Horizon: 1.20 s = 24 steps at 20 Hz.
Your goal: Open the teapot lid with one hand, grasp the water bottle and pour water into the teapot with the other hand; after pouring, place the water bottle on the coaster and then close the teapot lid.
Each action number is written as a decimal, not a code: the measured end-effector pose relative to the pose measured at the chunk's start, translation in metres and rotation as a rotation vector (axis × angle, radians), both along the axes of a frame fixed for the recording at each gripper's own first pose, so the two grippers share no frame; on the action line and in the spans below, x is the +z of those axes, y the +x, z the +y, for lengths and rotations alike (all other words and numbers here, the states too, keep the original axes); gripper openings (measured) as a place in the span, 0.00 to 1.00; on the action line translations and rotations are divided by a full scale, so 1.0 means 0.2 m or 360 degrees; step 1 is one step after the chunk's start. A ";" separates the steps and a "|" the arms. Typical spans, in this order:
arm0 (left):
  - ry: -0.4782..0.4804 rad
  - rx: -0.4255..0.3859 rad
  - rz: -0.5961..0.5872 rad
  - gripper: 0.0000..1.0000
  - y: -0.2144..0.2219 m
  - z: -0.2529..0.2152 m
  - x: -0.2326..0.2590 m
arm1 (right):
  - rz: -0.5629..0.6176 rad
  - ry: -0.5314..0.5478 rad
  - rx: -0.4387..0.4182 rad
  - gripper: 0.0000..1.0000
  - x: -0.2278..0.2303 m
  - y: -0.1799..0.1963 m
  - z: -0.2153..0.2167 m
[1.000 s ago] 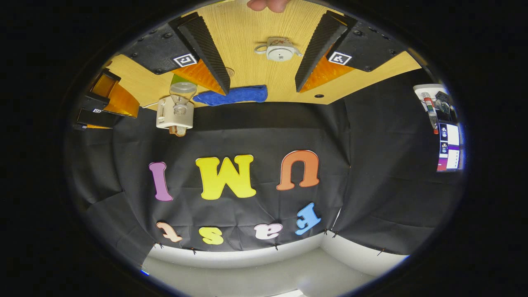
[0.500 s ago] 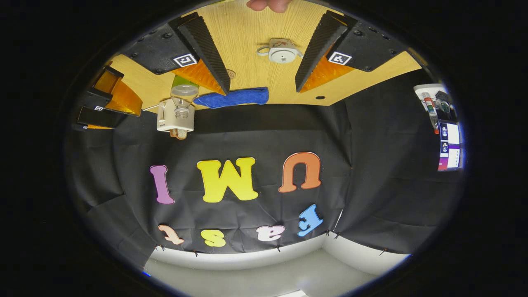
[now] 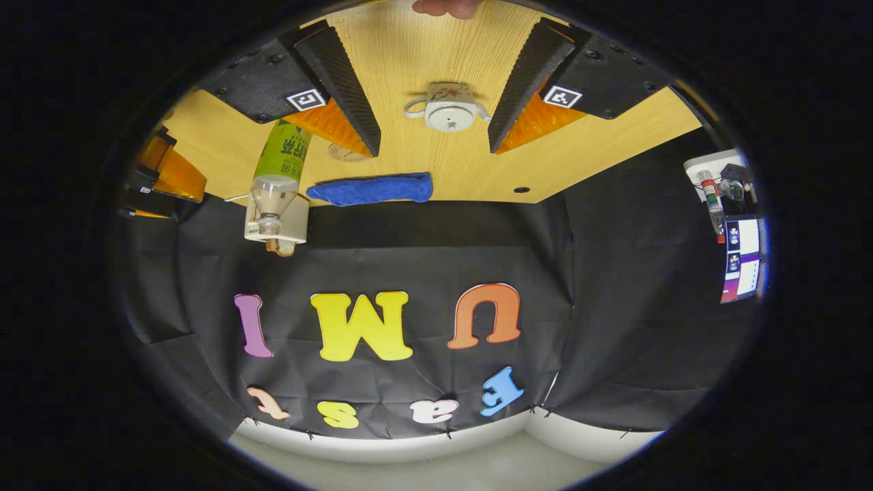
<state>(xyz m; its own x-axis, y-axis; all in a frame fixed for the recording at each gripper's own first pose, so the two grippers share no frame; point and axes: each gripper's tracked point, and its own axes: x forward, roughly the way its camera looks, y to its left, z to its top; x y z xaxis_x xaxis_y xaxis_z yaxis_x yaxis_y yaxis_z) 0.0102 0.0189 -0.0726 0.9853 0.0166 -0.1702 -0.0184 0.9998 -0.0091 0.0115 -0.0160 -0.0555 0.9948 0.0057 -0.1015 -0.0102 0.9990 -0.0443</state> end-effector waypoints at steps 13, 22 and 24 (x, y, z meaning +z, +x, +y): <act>-0.0023 -0.0002 0.0272 0.77 0.33 0.07 -0.30 | 0.0078 -0.0014 -0.0102 0.97 -0.09 0.06 -0.14; 0.0010 0.0065 0.0285 0.29 0.38 0.11 -0.34 | 0.0194 0.0020 0.0084 0.95 -0.17 0.12 0.02; 0.0012 0.0050 0.0279 0.18 0.40 0.10 -0.33 | 0.0216 0.0033 0.0174 0.95 -0.18 0.12 0.10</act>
<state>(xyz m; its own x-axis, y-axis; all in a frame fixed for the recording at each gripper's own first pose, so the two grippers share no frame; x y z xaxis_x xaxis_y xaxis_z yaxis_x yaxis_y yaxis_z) 0.0892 0.0382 -0.1378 0.9394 0.0491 -0.3392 -0.0505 0.9987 0.0047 0.0353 0.0049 -0.0918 0.9653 0.1168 -0.2334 -0.1235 0.9922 -0.0144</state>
